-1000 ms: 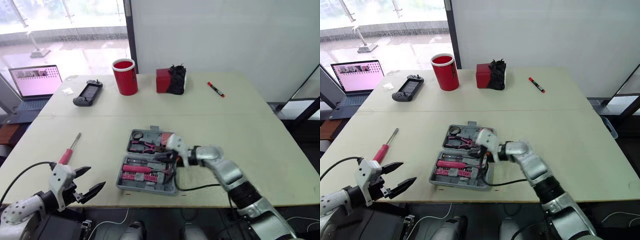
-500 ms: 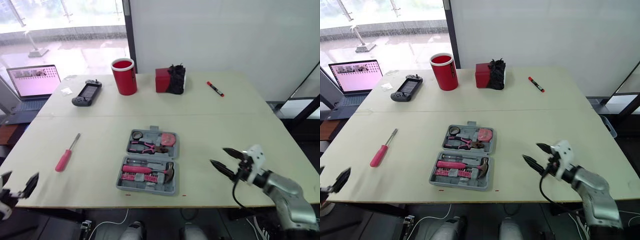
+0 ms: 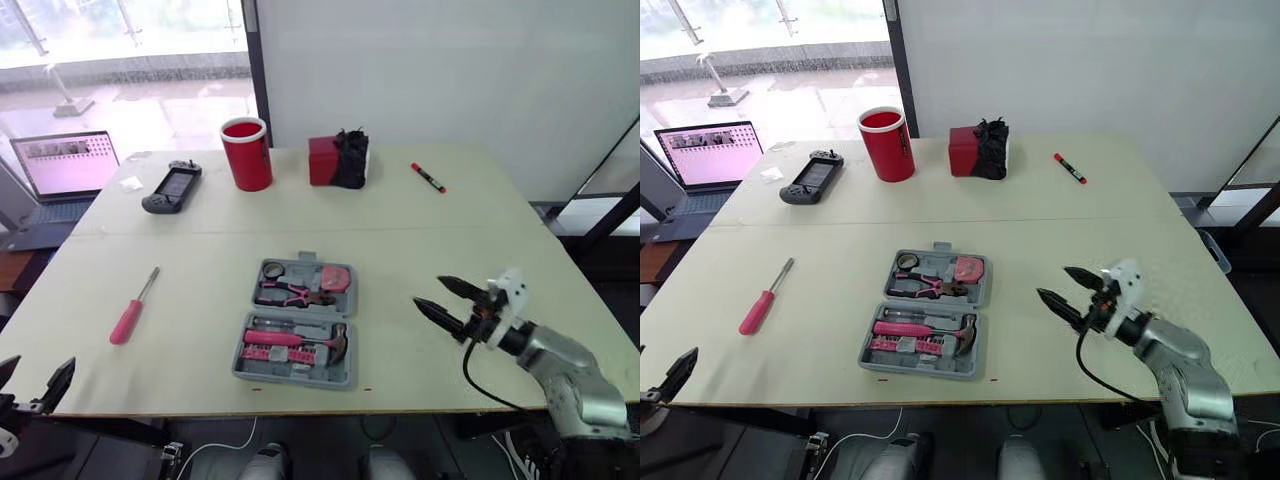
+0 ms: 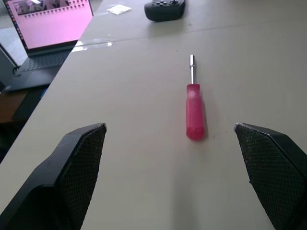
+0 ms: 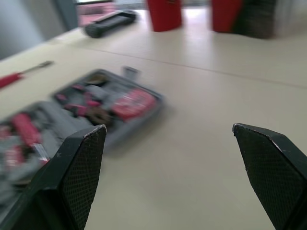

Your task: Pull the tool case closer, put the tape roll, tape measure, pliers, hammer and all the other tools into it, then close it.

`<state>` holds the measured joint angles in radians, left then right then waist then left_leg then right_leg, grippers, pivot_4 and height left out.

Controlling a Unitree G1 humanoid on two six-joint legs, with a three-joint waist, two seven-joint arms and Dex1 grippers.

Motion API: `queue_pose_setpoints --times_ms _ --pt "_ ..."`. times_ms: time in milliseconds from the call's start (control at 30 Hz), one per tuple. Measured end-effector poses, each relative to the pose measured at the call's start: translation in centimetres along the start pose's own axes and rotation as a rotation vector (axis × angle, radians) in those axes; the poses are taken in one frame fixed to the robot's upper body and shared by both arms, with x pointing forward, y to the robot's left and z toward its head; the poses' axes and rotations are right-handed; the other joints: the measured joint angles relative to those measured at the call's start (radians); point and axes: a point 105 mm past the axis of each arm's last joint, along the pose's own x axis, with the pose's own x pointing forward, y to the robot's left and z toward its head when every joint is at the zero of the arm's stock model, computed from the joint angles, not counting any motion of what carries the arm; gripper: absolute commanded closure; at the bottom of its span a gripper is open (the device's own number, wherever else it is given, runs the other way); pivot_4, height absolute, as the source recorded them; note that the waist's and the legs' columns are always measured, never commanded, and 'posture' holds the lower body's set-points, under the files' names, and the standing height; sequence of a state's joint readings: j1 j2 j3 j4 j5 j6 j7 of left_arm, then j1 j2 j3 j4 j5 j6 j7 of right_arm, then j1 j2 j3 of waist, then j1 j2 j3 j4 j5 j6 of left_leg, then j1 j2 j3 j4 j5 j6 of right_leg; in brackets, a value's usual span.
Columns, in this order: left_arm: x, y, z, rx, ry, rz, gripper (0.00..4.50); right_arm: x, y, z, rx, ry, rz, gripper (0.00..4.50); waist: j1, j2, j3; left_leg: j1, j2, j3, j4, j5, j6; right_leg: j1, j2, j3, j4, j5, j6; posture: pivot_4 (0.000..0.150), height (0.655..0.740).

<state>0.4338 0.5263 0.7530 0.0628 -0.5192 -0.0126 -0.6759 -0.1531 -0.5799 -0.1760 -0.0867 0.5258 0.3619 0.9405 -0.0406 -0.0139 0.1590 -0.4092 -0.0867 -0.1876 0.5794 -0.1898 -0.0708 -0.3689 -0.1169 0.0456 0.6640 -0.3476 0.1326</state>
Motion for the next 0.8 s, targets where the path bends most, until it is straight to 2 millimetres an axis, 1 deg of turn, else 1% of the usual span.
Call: queue_pose_setpoints --times_ms 133,167,200,267,300,333,433,567,600,633,700,767,800 --pt "-0.7 -0.8 0.1 -0.097 -0.016 0.059 0.00 2.9 3.1 3.1 -0.042 0.039 0.249 0.06 0.002 -0.002 0.002 -0.001 0.000 0.001 0.000 0.000 0.000 -0.001 -0.001 0.001 -0.001 0.000 0.000 0.150 0.7400" --pt "-0.9 -1.3 0.1 -0.118 -0.024 0.068 0.00 3.7 4.1 4.5 -0.066 0.038 0.322 0.06 0.001 -0.001 0.003 -0.001 0.000 0.003 0.000 0.000 0.000 -0.002 -0.002 0.001 -0.001 0.000 0.001 0.150 0.7400" --pt "-1.4 -1.9 0.2 -0.130 -0.026 0.086 0.00 4.8 5.5 6.2 -0.086 0.039 0.413 0.06 -0.002 -0.003 0.004 -0.001 0.000 0.004 0.001 -0.001 0.001 -0.002 -0.002 0.001 -0.001 0.001 0.001 0.150 0.7400" --pt "-1.9 -3.2 0.4 -0.133 -0.031 0.080 0.00 5.7 7.6 8.9 -0.141 0.023 0.530 0.06 0.004 -0.007 0.004 -0.001 0.001 0.003 0.001 -0.001 0.001 -0.003 -0.001 0.000 -0.002 0.001 0.001 0.150 0.7400" --pt "-2.1 -3.7 0.4 -0.137 -0.027 0.076 0.00 5.8 8.2 9.6 -0.151 0.021 0.562 0.06 0.008 -0.009 0.004 -0.002 0.001 0.003 0.000 -0.002 0.002 -0.003 -0.001 -0.001 -0.003 0.001 0.001 0.150 0.7400" --pt "-2.5 -3.8 0.1 -0.146 -0.020 0.093 0.00 6.0 8.7 9.8 -0.142 0.032 0.588 0.06 0.017 -0.010 0.004 -0.001 0.001 0.003 0.000 -0.002 0.002 -0.003 -0.001 -0.001 -0.004 0.001 0.001 0.150 0.7400" --pt "-3.3 -3.5 -0.6 -0.165 0.015 0.144 0.00 6.4 9.5 9.3 -0.109 0.085 0.634 0.06 0.037 -0.011 0.005 -0.002 0.000 0.003 0.001 -0.003 0.003 -0.004 -0.002 -0.001 -0.008 0.001 0.001 0.150 0.7400" --pt "-3.1 -3.5 -0.2 -0.159 0.007 0.157 0.00 6.8 10.0 9.3 -0.103 0.101 0.644 0.06 0.051 -0.011 0.006 -0.003 0.000 0.004 0.001 -0.004 0.004 -0.003 -0.002 -0.001 -0.012 0.002 0.002 0.150 0.7400" --pt "-2.7 -3.4 0.0 -0.155 0.008 0.154 0.00 6.9 10.0 9.4 -0.102 0.100 0.641 0.06 0.054 -0.011 0.006 -0.003 0.000 0.004 0.001 -0.004 0.004 -0.003 -0.002 -0.001 -0.012 0.002 0.002 0.150 0.7400" --pt "-1.9 -3.1 0.4 -0.146 0.013 0.145 0.00 7.1 10.0 9.5 -0.099 0.094 0.631 0.06 0.055 -0.011 0.006 -0.003 0.000 0.003 0.001 -0.004 0.004 -0.003 -0.002 -0.002 -0.012 0.002 0.002 0.150 0.7400" --pt "-0.1 -2.6 1.6 -0.120 0.006 0.122 0.00 7.5 10.2 9.5 -0.087 0.085 0.617 0.06 0.055 -0.011 0.006 -0.003 0.000 0.001 0.001 -0.004 0.004 -0.003 -0.001 -0.003 -0.011 0.002 0.002 0.150 0.7400" --pt "1.7 -2.6 3.0 -0.089 -0.006 0.087 0.00 7.6 10.0 9.4 -0.082 0.087 0.598 0.06 0.052 -0.011 0.006 -0.003 0.000 0.002 0.001 -0.004 0.004 -0.003 -0.001 -0.002 -0.012 0.002 0.002 0.150 0.7400" --pt "2.3 -2.7 3.5 -0.075 -0.008 0.071 0.00 7.7 10.0 9.4 -0.082 0.087 0.591 0.06 0.050 -0.011 0.006 -0.003 -0.001 0.003 0.001 -0.004 0.004 -0.003 -0.002 -0.001 -0.012 0.004 0.006 0.150 0.7400"
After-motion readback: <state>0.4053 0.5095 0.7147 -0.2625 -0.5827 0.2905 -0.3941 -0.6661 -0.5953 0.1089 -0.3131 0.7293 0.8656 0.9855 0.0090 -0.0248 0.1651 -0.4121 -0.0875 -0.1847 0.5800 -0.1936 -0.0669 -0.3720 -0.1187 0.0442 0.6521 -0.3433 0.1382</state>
